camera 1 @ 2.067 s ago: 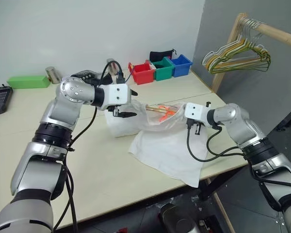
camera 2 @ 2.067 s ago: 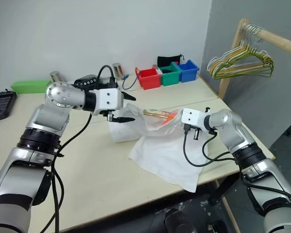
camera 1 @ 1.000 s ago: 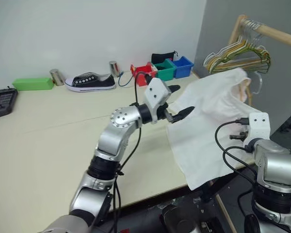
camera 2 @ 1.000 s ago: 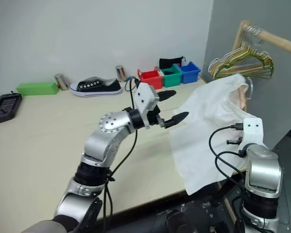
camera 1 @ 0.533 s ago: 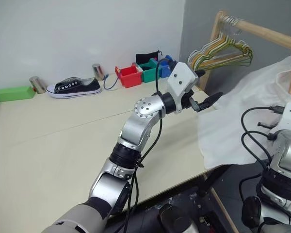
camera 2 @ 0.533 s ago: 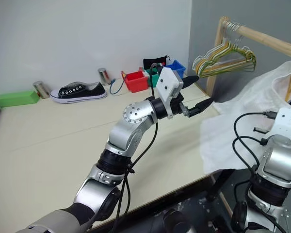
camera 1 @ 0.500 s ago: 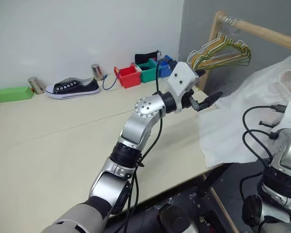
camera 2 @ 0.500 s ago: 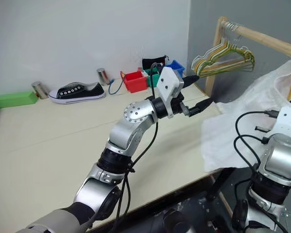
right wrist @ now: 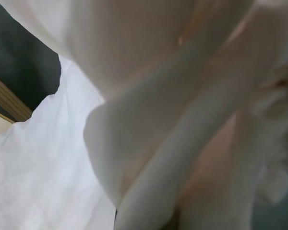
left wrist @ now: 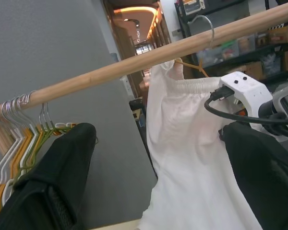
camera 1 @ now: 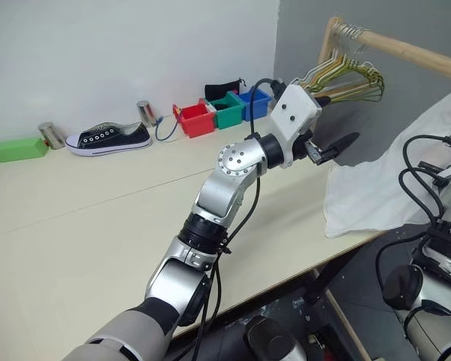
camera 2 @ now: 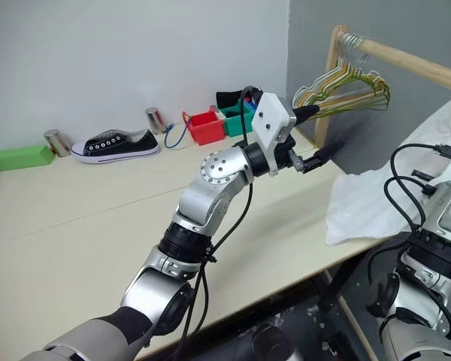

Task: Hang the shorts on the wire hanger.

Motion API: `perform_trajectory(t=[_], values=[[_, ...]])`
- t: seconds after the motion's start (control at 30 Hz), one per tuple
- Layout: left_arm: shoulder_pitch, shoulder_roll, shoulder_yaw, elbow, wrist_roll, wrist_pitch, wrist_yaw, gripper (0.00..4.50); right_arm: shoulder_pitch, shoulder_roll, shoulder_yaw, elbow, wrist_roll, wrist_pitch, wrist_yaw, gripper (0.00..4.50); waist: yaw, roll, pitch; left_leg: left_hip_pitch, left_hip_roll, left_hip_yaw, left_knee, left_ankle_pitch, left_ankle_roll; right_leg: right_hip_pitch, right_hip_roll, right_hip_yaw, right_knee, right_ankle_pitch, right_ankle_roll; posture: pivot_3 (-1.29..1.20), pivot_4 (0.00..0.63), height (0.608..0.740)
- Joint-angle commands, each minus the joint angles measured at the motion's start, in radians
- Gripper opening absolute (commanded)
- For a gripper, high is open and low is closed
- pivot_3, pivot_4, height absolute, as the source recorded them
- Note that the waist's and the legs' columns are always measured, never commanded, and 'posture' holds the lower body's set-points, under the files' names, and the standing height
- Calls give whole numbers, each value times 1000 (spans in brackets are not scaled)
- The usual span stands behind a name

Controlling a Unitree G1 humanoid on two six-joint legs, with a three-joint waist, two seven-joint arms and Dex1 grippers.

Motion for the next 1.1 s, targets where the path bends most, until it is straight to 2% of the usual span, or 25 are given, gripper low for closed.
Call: perform_trajectory(t=[0.03, 0.33, 0.47, 0.6, 0.67, 0.7, 0.8, 0.93, 1.0, 1.1], values=[[-26, 4, 6, -28, 5, -11, 8, 4481, -61, -5, -47, 2, 32, 39, -25, 0, 0, 0, 0, 0, 0, 0, 0, 0, 0, 0, 0, 0, 0, 0, 0, -467, 25, 740], [-13, 10, -1, -37, 12, -8, 14, 4481, -41, -9, -64, 29, 69, 86, -23, 0, 3, 0, 0, 4, 0, 1, -3, 0, 0, 3, 0, 1, -1, -1, -1, -460, 24, 740], [-15, 15, 4, -37, 15, -8, 15, 4500, -29, -18, -35, 16, 67, 63, -26, 875, 3, 0, 0, 4, 0, 1, -3, 0, 0, 3, 0, 1, -2, -1, -1, -459, 25, 740], [-17, 21, 9, -34, 16, -10, 12, 4500, 5, -43, 52, -28, 49, 25, -24, 1855, 2, 0, 0, 5, 0, 1, -5, 0, 0, 3, 0, 1, -2, -1, -1, -459, 25, 740], [-18, 23, 10, -32, 16, -10, 12, 4500, 23, -48, 90, -67, 50, 27, -17, 2246, 2, 0, 0, 5, 0, 1, -6, 0, 0, 3, 0, 1, -2, -1, -1, -459, 25, 740], [-19, 24, 11, -31, 16, -11, 12, 4500, 35, -51, 114, -93, 45, 31, -16, 2618, 2, 0, 0, 5, 0, 1, -6, 0, 0, 3, 0, 1, -2, -1, -1, -461, 30, 740], [-18, 28, 12, -34, 14, -9, 11, 4500, 72, -70, 178, -178, 27, 44, -20, 3114, 2, 0, 0, 5, 0, 1, -7, 0, 0, 3, 0, 1, -2, -2, -2, -466, 31, 740], [-18, 33, 15, -34, 12, -8, 8, 4500, 95, -81, 244, -306, 10, 100, -33, 4019, 2, 0, 0, 5, 0, 1, -8, 0, 0, 3, 0, 1, -3, -2, -2, -474, 32, 740], [-18, 35, 16, -34, 11, -8, 7, 4500, 94, -78, 265, -351, 4, 126, -37, 4387, 1, 0, 0, 5, 0, 1, -8, 0, 0, 2, 0, 1, -4, -2, -2, -478, 32, 740], [-15, 42, 19, -33, 9, -10, 1, 4500, 72, -85, 329, -453, -15, 190, -50, 4448, 1, 0, 0, 5, 0, 1, -9, 0, 0, 2, 0, 1, -4, -2, -2, -478, 32, 740]])
